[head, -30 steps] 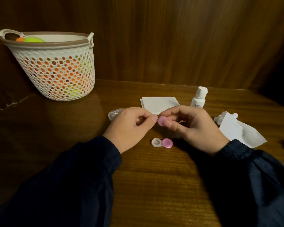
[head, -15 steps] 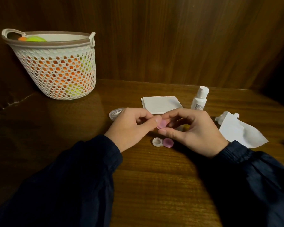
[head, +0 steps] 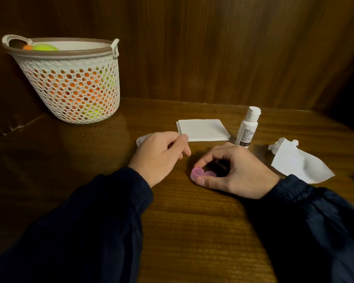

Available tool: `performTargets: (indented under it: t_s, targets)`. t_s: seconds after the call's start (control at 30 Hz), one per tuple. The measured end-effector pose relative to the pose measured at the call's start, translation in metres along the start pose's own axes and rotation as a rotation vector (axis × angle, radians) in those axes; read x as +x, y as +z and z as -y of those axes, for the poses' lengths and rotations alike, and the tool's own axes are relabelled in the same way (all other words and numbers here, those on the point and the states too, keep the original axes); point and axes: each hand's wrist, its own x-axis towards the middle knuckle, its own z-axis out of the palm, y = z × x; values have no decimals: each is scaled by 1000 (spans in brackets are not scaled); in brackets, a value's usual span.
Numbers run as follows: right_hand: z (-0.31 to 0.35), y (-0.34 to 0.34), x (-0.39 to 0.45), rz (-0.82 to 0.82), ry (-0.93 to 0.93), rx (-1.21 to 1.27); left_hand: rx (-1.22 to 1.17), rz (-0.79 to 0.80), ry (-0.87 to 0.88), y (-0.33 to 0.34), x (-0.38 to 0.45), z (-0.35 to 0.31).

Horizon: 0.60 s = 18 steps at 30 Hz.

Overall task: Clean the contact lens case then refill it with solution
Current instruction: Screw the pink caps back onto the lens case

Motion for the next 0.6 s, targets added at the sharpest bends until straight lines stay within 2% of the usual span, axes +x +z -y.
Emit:
performTargets:
  t_s: [0.6]
  targets:
    - [-5,2,3,30,15,-6,66,50,24,0,-2,-6]
